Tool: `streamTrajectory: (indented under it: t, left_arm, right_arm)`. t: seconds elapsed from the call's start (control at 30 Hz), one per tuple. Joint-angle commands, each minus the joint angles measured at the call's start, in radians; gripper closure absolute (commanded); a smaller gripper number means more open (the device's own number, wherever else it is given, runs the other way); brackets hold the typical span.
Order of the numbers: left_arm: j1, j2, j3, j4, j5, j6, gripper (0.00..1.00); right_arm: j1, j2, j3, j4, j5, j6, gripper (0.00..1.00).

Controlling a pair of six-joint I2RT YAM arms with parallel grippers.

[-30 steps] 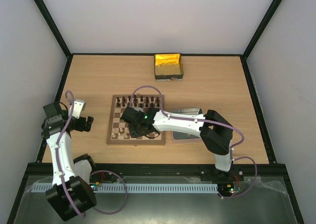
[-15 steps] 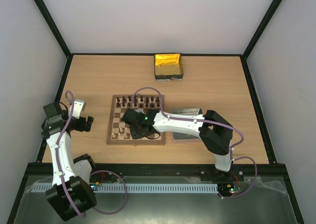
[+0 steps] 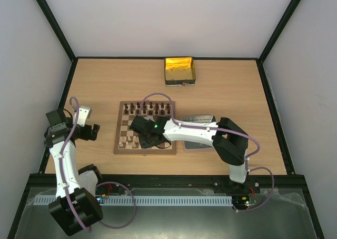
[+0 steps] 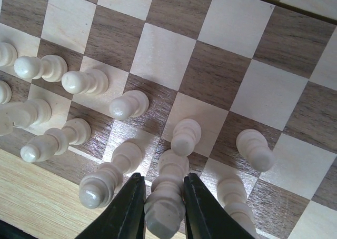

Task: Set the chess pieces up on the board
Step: Adjust the chess piece on the chessboard.

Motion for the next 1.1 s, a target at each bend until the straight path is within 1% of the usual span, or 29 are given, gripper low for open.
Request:
streamTrajectory:
  t: [0.0, 0.63, 1.07]
  left_arm:
    - [-0.003, 0.003, -0.010, -0.007, 0.017, 0.006, 0.01]
    - [-0.005, 0.002, -0.009, -0.007, 0.017, 0.007, 0.01]
    - [-0.005, 0.000, -0.010, -0.007, 0.017, 0.008, 0.01]
  right_arm:
    - [0.008, -0.028, 0.021, -0.045, 0.030, 0.002, 0.81]
    - [0.024, -0.020, 0.030, -0.053, 0.022, 0.007, 0.81]
    - [0.024, -0.020, 0.027, -0.053, 0.034, 0.010, 0.77]
